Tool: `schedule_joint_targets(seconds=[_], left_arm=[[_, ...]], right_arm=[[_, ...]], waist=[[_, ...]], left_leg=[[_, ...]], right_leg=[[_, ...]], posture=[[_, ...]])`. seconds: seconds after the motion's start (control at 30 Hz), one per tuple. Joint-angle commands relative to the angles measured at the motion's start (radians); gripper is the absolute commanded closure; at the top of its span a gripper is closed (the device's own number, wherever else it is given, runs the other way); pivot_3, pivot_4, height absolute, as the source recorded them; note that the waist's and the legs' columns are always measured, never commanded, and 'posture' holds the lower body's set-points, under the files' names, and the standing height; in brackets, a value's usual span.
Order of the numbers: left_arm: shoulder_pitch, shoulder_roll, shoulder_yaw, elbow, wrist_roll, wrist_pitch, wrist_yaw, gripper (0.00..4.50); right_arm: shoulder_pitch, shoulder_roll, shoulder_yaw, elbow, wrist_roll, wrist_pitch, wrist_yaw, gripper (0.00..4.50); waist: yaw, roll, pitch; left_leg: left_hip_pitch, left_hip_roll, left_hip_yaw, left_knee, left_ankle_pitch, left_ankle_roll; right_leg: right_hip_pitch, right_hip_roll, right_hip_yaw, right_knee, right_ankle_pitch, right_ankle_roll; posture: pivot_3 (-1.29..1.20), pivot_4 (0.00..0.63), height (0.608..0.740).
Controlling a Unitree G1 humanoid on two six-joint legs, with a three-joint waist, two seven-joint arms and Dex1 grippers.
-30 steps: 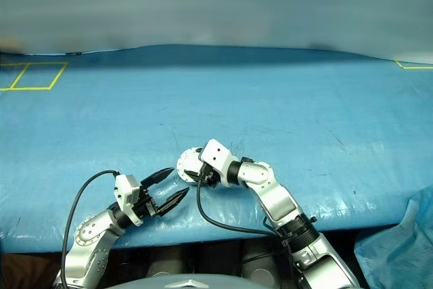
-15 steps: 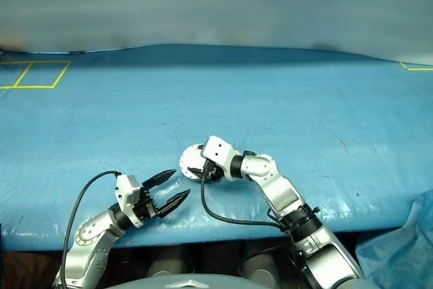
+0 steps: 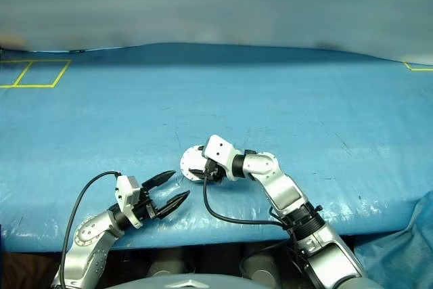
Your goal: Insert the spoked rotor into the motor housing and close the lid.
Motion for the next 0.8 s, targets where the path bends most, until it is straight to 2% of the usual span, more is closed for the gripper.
schedule_joint_targets(seconds=[0.03,0.2,0.53,0.8], left_arm=[[0.002,0.009,-0.004,-0.056,-0.006,0.006,-0.009,0.38],[0.004,0.010,-0.003,-0.061,-0.002,0.013,-0.008,0.38],[0.009,0.009,-0.013,-0.060,0.011,0.012,-0.006,0.38],[0.006,0.010,-0.014,-0.057,0.016,0.007,-0.002,0.38]], right_arm=[[0.019,-0.041,0.030,0.061,-0.078,0.045,-0.011,1.50],[0.010,-0.035,0.016,0.041,-0.061,0.093,-0.017,1.50],[-0.018,-0.031,-0.013,-0.146,-0.003,0.228,-0.001,1.50],[-0.033,-0.042,0.017,-0.088,-0.049,0.191,-0.010,1.50]], waist=[[0.000,0.000,0.000],[0.000,0.000,0.000],[0.002,0.000,0.000],[0.002,0.000,0.000]], left_leg=[[0.000,0.000,0.000,0.000,0.000,0.000],[0.000,0.000,0.000,0.000,0.000,0.000],[-0.004,0.000,0.000,-0.001,-0.001,0.001],[-0.004,-0.004,0.000,-0.001,-0.004,0.001]], right_leg=[[0.000,0.000,0.000,0.000,0.000,0.000],[0.000,0.000,0.000,0.000,0.000,0.000],[-0.002,0.000,-0.001,-0.002,0.003,-0.004],[-0.002,0.002,-0.002,-0.004,0.002,-0.005]], posture=[[0.00,0.150,0.740],[0.00,0.150,0.740],[0.00,0.150,0.740],[0.00,0.150,0.740]])
